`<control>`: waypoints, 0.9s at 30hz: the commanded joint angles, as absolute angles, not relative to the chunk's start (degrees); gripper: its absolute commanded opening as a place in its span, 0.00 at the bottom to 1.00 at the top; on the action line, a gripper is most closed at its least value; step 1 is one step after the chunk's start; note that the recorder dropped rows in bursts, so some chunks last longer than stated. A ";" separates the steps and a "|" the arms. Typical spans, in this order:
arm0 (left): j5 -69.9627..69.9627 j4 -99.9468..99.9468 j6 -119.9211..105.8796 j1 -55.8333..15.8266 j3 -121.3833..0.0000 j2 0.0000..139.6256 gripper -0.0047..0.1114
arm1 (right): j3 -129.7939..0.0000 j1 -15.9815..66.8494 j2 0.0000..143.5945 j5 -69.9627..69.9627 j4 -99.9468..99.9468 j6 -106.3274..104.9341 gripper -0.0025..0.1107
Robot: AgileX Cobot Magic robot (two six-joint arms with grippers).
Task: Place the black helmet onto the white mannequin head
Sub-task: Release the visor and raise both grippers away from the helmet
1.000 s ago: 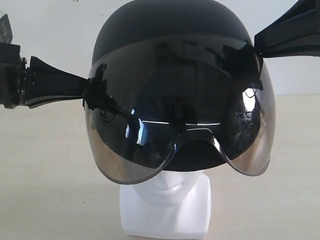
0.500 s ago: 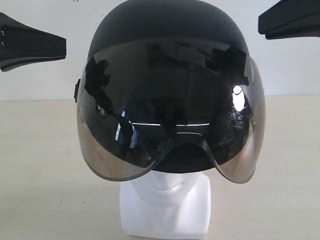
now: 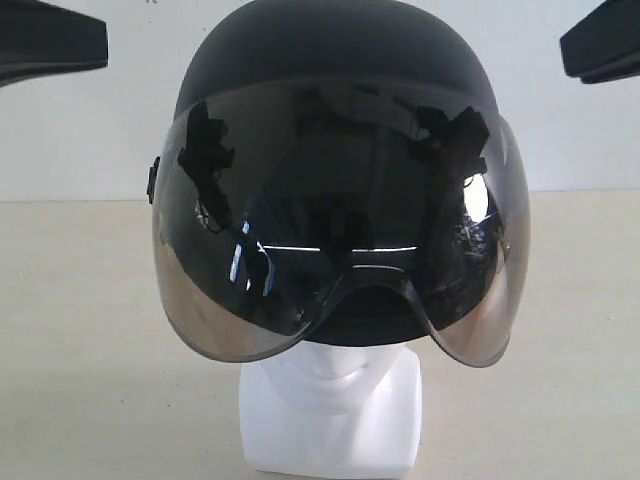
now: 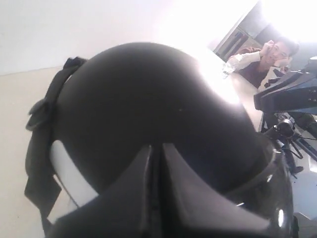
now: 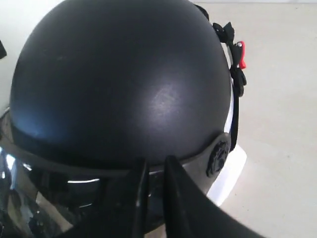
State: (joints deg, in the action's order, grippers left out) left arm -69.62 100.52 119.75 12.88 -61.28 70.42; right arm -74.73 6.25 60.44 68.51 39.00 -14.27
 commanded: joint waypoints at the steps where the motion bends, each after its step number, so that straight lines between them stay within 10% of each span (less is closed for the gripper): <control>1: -69.96 99.95 120.22 10.00 -63.20 67.32 0.08 | -77.83 6.94 58.95 69.96 39.82 -15.96 0.13; 27: -69.96 99.95 120.22 2.67 -63.34 63.35 0.08 | -77.86 15.93 60.63 67.65 40.73 -15.30 0.13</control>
